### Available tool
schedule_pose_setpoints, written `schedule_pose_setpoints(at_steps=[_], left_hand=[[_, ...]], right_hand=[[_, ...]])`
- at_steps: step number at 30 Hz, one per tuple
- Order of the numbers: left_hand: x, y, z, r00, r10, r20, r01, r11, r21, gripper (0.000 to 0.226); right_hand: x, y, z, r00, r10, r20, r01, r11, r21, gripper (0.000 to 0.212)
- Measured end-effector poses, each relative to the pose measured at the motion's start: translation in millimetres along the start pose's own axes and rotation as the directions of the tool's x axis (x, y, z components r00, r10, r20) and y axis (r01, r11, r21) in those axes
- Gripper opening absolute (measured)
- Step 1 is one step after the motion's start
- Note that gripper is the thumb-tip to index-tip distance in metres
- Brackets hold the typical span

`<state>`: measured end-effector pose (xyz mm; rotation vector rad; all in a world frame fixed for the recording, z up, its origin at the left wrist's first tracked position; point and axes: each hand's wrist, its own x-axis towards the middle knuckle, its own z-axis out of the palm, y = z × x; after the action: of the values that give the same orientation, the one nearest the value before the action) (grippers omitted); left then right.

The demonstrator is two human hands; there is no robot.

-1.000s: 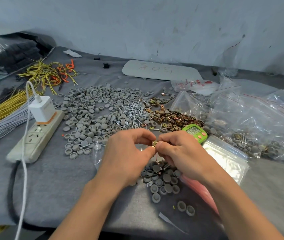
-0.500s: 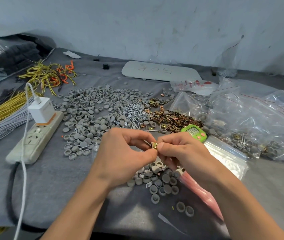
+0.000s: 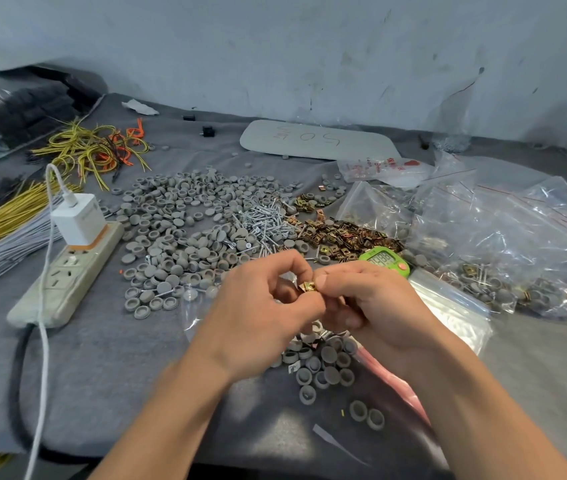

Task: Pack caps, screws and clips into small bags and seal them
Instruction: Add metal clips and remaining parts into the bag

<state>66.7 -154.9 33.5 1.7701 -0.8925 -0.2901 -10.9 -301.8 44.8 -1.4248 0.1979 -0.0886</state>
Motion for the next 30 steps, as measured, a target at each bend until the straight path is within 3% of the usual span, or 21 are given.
schedule_pose_setpoints(at_steps=[5, 11, 14, 17, 21, 23, 27, 30], left_hand=[[3, -2, 1, 0.996, 0.075, -0.056, -0.073, 0.997, 0.025, 0.019], [9, -7, -1, 0.992, 0.051, -0.116, -0.063, 0.993, -0.099, 0.023], [11, -6, -2, 0.997, 0.047, -0.067, -0.059, 0.983, -0.176, 0.016], [11, -8, -3, 0.999, 0.036, -0.023, -0.039, 0.982, -0.187, 0.018], [10, -13, -6, 0.999, 0.017, -0.036, -0.021, 0.995, -0.093, 0.011], [9, -13, -8, 0.999, 0.017, -0.049, -0.021, 0.996, -0.085, 0.008], [5, -14, -11, 0.993, 0.101, -0.06, -0.094, 0.99, 0.106, 0.009], [4, -14, -11, 0.991, 0.116, -0.067, -0.099, 0.971, 0.217, 0.013]], right_hand=[[1, 4, 7, 0.997, 0.073, 0.006, -0.073, 0.985, 0.153, 0.033], [3, 10, 24, 0.99, 0.101, 0.095, -0.131, 0.904, 0.407, 0.026], [5, 11, 23, 0.99, 0.092, 0.103, -0.129, 0.883, 0.452, 0.026], [8, 12, 19, 0.994, 0.11, 0.021, -0.11, 0.928, 0.357, 0.027], [10, 12, 16, 0.986, 0.1, -0.132, -0.094, 0.994, 0.05, 0.014], [9, 13, 15, 0.989, 0.061, -0.137, -0.068, 0.997, -0.047, 0.013], [7, 16, 14, 0.996, 0.003, -0.091, -0.005, 1.0, -0.021, 0.024], [8, 20, 10, 0.989, -0.084, -0.123, 0.062, 0.983, -0.171, 0.026]])
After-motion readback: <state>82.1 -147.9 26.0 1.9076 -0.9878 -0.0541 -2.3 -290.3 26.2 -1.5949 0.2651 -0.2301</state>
